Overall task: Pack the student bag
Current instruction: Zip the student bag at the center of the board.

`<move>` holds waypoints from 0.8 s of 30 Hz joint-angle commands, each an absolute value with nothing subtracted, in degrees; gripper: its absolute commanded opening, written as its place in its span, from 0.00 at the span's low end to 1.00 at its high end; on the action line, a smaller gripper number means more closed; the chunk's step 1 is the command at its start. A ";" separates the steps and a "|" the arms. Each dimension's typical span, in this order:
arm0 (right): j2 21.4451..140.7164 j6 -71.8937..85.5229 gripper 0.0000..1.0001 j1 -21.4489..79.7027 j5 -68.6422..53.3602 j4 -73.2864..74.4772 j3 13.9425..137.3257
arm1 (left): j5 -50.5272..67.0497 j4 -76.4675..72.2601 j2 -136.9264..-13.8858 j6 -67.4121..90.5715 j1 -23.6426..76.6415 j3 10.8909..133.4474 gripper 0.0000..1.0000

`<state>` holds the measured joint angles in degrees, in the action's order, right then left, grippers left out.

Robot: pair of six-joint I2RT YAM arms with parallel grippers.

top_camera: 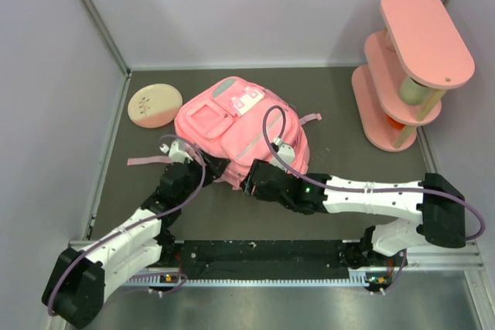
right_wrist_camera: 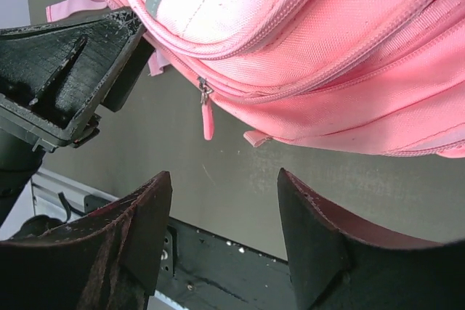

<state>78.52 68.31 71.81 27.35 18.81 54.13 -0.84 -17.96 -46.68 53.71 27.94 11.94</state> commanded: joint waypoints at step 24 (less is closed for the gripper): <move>91.31 80.95 0.41 74.09 35.33 17.05 63.80 | 2.37 -25.05 -52.03 52.03 26.72 14.06 0.43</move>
<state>89.93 79.55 73.12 31.53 18.06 60.12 1.34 -22.09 -51.64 53.36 26.96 12.01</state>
